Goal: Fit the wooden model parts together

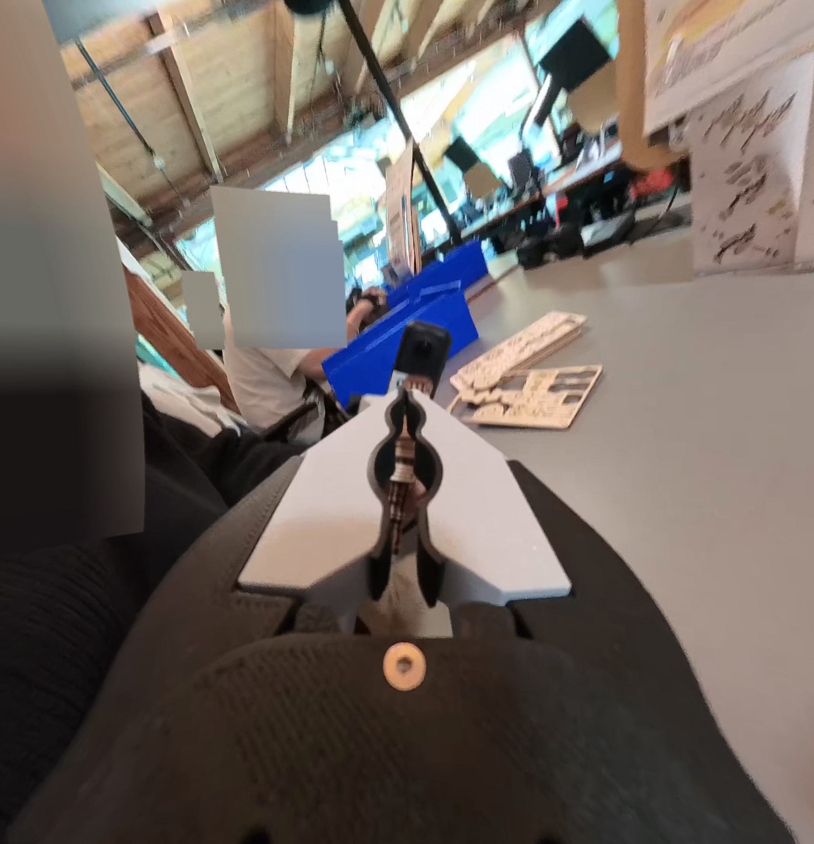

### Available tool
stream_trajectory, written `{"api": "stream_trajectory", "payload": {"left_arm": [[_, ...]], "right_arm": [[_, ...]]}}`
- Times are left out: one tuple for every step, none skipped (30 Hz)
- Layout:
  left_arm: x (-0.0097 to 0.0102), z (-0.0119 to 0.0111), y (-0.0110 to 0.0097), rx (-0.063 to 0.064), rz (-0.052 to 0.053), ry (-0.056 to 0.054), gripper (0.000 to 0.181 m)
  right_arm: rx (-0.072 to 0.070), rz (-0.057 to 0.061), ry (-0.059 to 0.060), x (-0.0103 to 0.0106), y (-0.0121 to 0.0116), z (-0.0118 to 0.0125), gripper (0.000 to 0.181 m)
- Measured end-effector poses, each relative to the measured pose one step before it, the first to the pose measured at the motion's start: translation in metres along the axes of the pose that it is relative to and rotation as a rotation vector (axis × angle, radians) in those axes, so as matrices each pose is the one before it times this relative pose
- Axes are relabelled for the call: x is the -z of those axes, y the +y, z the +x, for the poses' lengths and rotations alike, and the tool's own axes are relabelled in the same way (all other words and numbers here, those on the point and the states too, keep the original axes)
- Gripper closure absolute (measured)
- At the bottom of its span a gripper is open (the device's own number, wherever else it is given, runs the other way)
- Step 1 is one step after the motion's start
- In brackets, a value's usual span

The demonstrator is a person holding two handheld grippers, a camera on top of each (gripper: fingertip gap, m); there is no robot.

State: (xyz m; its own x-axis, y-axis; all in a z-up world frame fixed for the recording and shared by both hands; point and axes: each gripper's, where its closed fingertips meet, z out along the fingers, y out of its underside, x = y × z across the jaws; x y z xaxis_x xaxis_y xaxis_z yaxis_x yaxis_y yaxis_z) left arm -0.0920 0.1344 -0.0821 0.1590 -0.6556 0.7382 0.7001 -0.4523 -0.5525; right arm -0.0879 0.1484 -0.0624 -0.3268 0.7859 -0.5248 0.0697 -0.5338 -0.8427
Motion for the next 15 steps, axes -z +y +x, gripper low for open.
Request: {"api": "stream_trajectory", "payload": {"left_arm": [[-0.00052, 0.00001, 0.00086, 0.0052, -0.001, 0.0025, 0.173], [0.00124, -0.0016, -0.00053, 0.0027, 0.0077, -0.006, 0.173], [0.00124, -0.00094, -0.00184, 0.0123, 0.0091, 0.0014, 0.173], [0.0006, 0.00046, -0.002, 0.0087, 0.007, 0.0057, 0.174], [0.00016, 0.00069, -0.00115, -0.007, 0.0033, -0.0001, 0.174], [-0.00035, 0.00094, 0.00086, -0.0115, -0.0078, -0.0001, 0.174], [-0.00077, 0.00102, 0.00145, -0.0083, -0.0092, 0.0017, 0.174], [-0.0009, 0.00134, 0.00107, -0.0024, -0.0038, 0.0056, 0.174], [-0.00096, 0.00123, 0.00102, 0.0032, -0.0032, 0.0087, 0.174], [-0.00018, 0.00011, 0.00089, 0.0023, -0.0017, 0.0031, 0.173], [0.00106, -0.00145, -0.00114, 0.0056, 0.0101, -0.005, 0.174], [0.00059, -0.0005, -0.00132, 0.0114, 0.0048, 0.0011, 0.174], [0.00052, 0.00022, -0.0014, 0.0011, 0.0051, 0.0011, 0.174], [0.00033, -0.00023, -0.00026, -0.008, -0.0005, -0.0049, 0.174], [-0.00002, -0.00004, 0.00019, -0.0064, -0.0033, -0.0033, 0.174]], "right_arm": [[-0.003, -0.0489, 0.0016, -0.00483, 0.00983, 0.00022, 0.181], [-0.0106, -0.0145, -0.0007, -0.00276, 0.004, 0.00031, 0.181], [-0.0131, 0.0142, -0.0061, 0.0006, -0.00221, 0.00024, 0.181], [-0.006, 0.0128, -0.0004, 0.00217, -0.00326, 0.0013, 0.181], [0.0017, 0.0258, 0.0108, 0.00368, -0.00544, 0.00253, 0.181], [0.0023, 0.0273, 0.011, 0.00377, -0.00561, 0.00217, 0.181], [-0.0023, 0.0118, 0.0068, 0.00199, -0.00256, 0.00116, 0.181], [-0.005, -0.0132, 0.0017, -0.00097, 0.00271, 0.0003, 0.181], [-0.0051, -0.0414, 0.0006, -0.00393, 0.00822, 0.00019, 0.181], [-0.0051, -0.0413, 0.0139, -0.00421, 0.00828, 0.00226, 0.181], [0.0002, -0.0146, 0.011, -0.00142, 0.00272, 0.00215, 0.181], [0.0044, 0.0086, 0.0002, 0.0016, -0.00252, 0.00057, 0.181], [0.0033, 0.0284, 0.0022, 0.00351, -0.00622, 0.00065, 0.181], [0.0031, 0.0353, 0.0009, 0.00428, -0.00747, 0.00017, 0.181], [0.004, 0.0255, -0.0002, 0.00335, -0.00545, -0.00044, 0.181]]}}
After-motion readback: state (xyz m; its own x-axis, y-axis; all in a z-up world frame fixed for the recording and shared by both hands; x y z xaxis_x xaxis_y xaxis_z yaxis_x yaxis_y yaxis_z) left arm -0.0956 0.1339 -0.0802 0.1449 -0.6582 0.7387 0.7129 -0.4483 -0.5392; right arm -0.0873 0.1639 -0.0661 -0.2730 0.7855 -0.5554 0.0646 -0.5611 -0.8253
